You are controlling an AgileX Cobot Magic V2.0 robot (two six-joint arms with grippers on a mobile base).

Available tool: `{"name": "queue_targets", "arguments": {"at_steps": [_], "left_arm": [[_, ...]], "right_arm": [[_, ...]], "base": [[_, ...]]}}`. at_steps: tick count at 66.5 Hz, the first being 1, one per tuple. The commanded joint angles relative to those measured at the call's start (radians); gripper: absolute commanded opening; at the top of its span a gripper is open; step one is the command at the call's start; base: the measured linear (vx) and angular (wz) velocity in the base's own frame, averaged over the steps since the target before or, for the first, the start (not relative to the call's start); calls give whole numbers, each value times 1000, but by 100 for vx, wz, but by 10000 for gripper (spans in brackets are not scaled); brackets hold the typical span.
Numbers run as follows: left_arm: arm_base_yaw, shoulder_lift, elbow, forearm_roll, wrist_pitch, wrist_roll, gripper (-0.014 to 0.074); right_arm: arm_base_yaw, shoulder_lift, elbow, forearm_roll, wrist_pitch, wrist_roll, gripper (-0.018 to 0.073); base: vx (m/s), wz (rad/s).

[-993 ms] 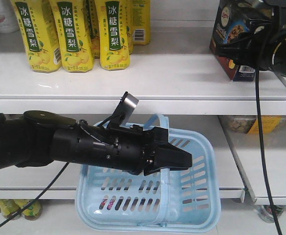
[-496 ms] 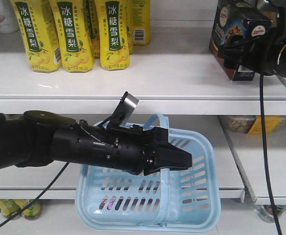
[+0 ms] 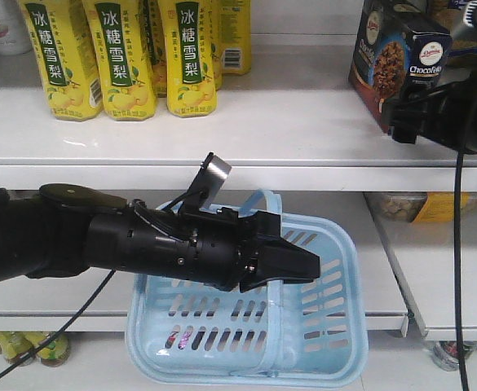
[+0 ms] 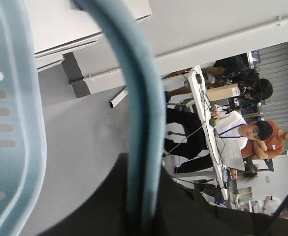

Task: Left arm holds basket, right arm returns cookies
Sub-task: 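Open the right gripper and withdraw it from the box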

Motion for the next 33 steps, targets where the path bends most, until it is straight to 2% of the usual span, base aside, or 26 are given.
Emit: {"name": "queue_targets", "arguments": {"at_steps": [1,20,33], "left_arm": [[10,-38,-29,-112,-21,-3,-3],[10,-38,-29,-112,-21,-3,-3],[10,-38,-29,-112,-21,-3,-3]], "right_arm": [[-4,-79,17,-10,-64,-14,559],[-4,-319,208,-12,-87,-31,559],[-4,-564,394,-11,-77,-57,559]], "base": [[0,0],[0,0],[0,0]]}}
